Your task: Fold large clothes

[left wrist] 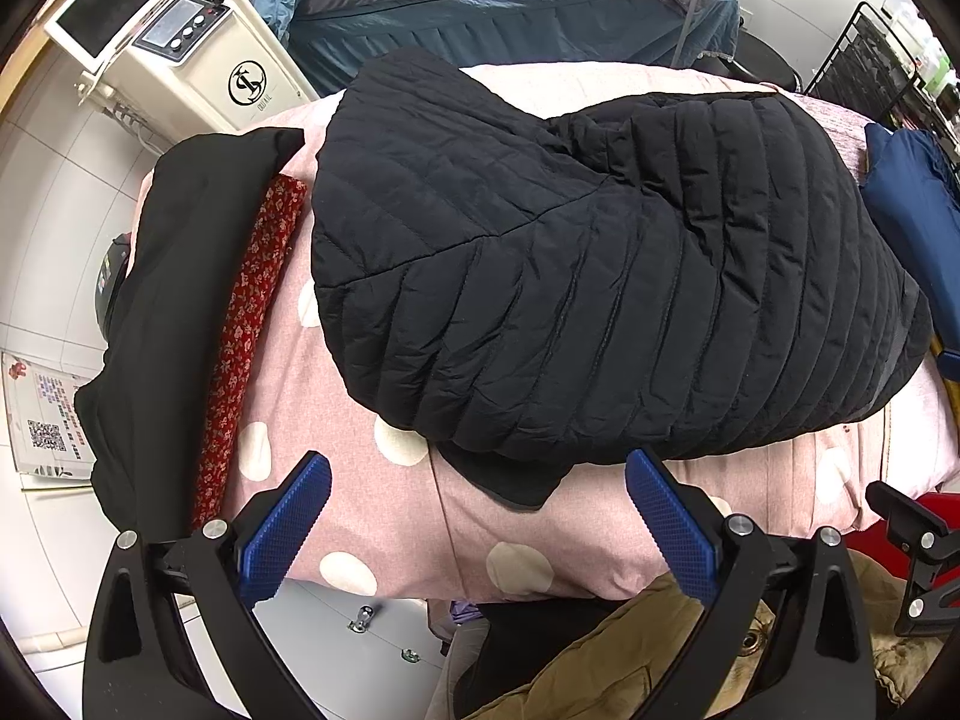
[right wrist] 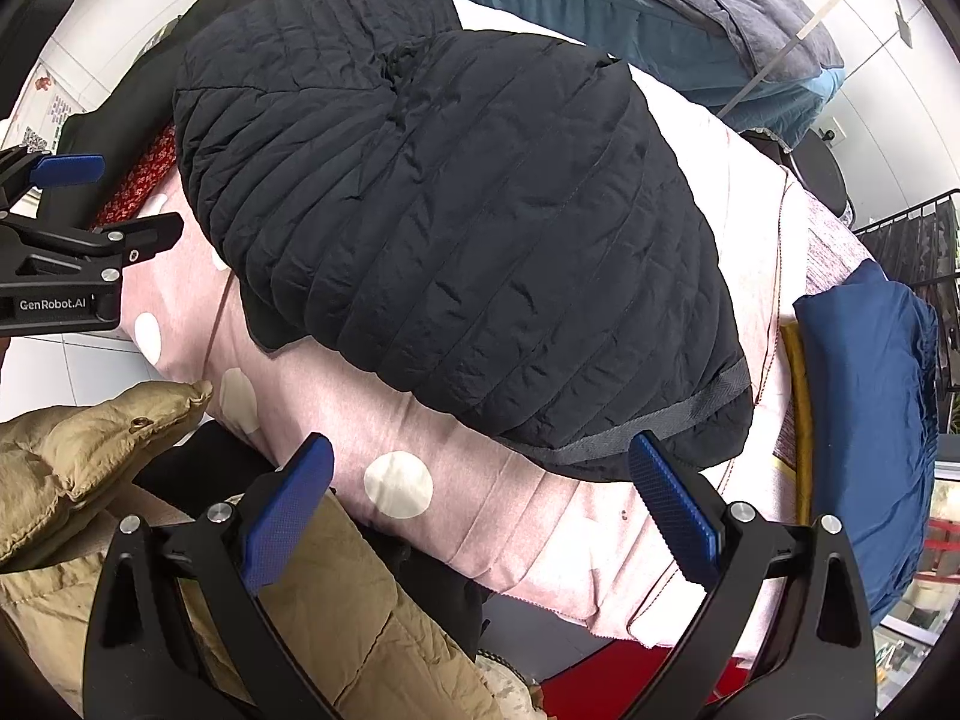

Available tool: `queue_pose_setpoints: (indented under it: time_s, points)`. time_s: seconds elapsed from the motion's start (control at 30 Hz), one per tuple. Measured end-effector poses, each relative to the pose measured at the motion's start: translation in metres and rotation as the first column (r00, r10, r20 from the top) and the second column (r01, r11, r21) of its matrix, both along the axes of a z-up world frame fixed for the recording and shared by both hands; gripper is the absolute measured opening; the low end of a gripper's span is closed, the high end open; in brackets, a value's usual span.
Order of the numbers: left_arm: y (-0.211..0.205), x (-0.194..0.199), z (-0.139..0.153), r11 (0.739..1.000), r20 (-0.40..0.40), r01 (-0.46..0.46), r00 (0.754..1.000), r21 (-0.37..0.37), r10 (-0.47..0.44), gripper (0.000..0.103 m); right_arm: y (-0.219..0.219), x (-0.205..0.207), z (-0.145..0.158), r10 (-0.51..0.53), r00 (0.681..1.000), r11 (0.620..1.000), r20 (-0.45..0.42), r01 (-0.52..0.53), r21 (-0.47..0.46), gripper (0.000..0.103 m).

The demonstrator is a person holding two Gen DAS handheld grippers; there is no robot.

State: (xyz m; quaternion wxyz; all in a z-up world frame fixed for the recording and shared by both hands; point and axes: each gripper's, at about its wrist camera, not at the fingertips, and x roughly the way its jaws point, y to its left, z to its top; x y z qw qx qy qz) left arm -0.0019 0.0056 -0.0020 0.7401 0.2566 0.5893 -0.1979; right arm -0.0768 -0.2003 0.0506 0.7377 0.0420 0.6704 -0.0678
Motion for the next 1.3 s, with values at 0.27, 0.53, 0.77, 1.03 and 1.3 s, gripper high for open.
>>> queue_pose_setpoints:
  time_s: [0.27, 0.53, 0.77, 1.03, 1.3]
  points:
    - [0.0005, 0.0004, -0.0001, 1.000, -0.003, 0.000, 1.000, 0.000, 0.000, 0.097, 0.0010, 0.0003, 0.0009, 0.005, 1.000, 1.000, -0.004, -0.005, -0.003, 0.097]
    - [0.0001, 0.0005, 0.0000, 1.000, -0.004, -0.002, 1.000, 0.001, 0.002, 0.097, 0.0007, 0.0016, 0.0012, 0.008, 1.000, 1.000, -0.005, -0.008, -0.004, 0.097]
    - [-0.0008, 0.0014, 0.0003, 1.000, -0.006, -0.003, 1.000, 0.002, 0.003, 0.097, 0.0017, 0.0033, -0.0002, 0.013, 1.000, 1.000, -0.010, -0.013, -0.002, 0.097]
    - [-0.0004, 0.0017, 0.0001, 1.000, -0.006, -0.004, 1.000, 0.001, 0.004, 0.097, 0.0026, 0.0027, -0.0007, 0.011, 1.000, 1.000, -0.010, -0.011, -0.002, 0.097]
    - [0.0022, 0.0058, -0.0014, 1.000, -0.007, -0.019, 1.000, -0.004, 0.019, 0.097, 0.0026, 0.0022, -0.0008, 0.010, 1.000, 1.000, -0.008, -0.010, -0.001, 0.097]
